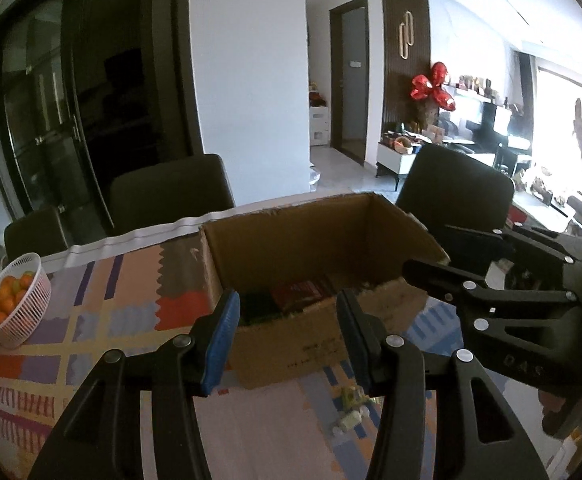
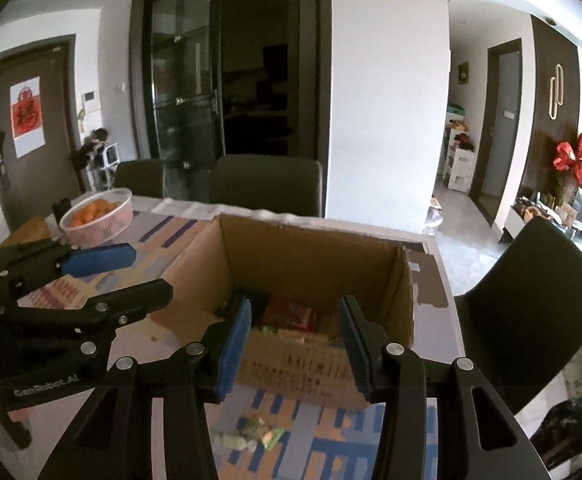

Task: Organize snacks
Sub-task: 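Move both tools back from the box toward the last small candies, then grasp the white wrapped candy with the left tool while the right tool grasps the green candy pack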

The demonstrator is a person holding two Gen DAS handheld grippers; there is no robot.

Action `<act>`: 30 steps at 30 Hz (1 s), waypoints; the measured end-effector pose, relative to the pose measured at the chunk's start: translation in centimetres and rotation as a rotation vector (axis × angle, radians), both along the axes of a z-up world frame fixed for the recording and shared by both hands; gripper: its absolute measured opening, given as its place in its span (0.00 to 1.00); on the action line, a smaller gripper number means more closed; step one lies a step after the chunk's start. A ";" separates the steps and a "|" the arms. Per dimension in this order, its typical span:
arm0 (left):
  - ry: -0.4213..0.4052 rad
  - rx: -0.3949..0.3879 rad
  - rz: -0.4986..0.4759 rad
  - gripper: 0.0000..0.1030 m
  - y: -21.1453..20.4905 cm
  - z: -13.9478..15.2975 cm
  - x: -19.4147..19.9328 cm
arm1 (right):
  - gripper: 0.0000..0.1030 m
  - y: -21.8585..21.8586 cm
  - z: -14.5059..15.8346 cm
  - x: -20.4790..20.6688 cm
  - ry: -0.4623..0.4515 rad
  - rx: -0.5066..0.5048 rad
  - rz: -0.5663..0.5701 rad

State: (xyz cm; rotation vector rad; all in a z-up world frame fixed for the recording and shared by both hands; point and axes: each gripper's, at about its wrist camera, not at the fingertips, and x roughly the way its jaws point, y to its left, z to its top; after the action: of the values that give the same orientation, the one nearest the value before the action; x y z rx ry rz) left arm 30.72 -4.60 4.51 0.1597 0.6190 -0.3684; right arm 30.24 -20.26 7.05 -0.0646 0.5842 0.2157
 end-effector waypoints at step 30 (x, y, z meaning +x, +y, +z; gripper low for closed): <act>0.217 0.073 -0.204 0.43 -2.2 -10.7 -2.3 | 0.45 1.3 -10.5 -0.9 0.288 -0.182 0.188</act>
State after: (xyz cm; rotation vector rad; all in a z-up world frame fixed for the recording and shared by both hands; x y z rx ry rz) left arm 28.39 -6.82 -6.20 0.2558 0.8335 -0.5657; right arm 29.35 -18.93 -3.48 -0.2689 0.8850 0.3569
